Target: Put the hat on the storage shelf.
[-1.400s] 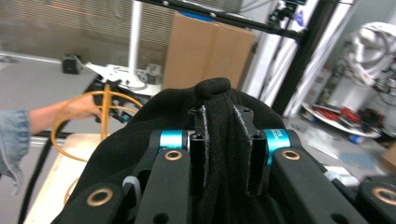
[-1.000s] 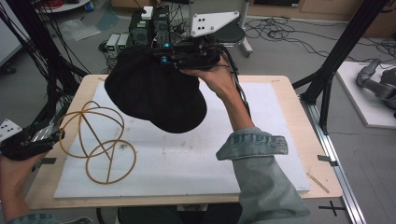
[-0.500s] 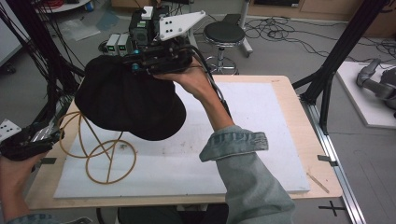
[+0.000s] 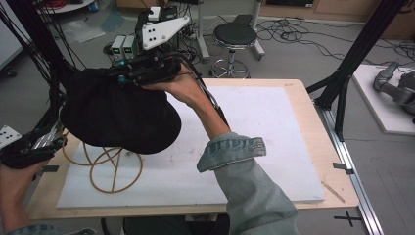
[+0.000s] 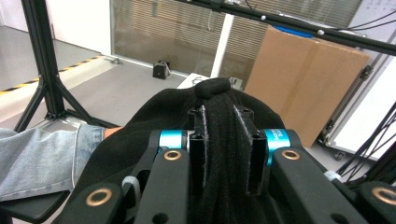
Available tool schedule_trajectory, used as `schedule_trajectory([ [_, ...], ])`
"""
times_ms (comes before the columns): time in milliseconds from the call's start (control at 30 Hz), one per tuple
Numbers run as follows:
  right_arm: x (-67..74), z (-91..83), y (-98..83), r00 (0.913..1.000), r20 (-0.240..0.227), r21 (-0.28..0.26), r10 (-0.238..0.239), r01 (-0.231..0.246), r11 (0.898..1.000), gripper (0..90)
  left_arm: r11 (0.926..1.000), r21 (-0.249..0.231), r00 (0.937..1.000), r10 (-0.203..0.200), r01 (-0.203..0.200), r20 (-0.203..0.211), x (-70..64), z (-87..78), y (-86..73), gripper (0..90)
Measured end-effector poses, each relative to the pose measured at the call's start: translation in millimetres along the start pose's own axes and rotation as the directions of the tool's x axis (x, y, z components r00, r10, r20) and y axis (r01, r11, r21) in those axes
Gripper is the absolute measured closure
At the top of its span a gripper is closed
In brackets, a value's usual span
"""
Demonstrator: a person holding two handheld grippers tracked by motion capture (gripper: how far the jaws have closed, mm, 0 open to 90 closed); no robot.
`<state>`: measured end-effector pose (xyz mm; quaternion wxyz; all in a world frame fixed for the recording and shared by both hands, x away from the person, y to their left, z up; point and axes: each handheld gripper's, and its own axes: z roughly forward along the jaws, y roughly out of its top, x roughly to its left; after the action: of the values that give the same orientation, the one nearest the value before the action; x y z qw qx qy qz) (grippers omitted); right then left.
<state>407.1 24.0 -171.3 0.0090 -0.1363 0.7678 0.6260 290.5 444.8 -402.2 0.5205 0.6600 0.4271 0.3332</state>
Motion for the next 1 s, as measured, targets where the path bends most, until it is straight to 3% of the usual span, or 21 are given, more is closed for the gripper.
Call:
schedule_trajectory([
  [467,-0.6,27.5,-5.9,0.9988,-0.048,0.025,0.013,-0.012,1.000,78.1,1.0000,0.001,1.0000,0.000,0.000,0.002,-0.2,0.5,-0.5,26.2],
  [1000,2.4,57.5,-14.0,0.9962,-0.082,0.093,0.030,-0.022,0.995,77.4,1.0000,0.004,1.0000,0.002,-0.002,0.005,-0.6,0.8,-0.4,26.3],
])
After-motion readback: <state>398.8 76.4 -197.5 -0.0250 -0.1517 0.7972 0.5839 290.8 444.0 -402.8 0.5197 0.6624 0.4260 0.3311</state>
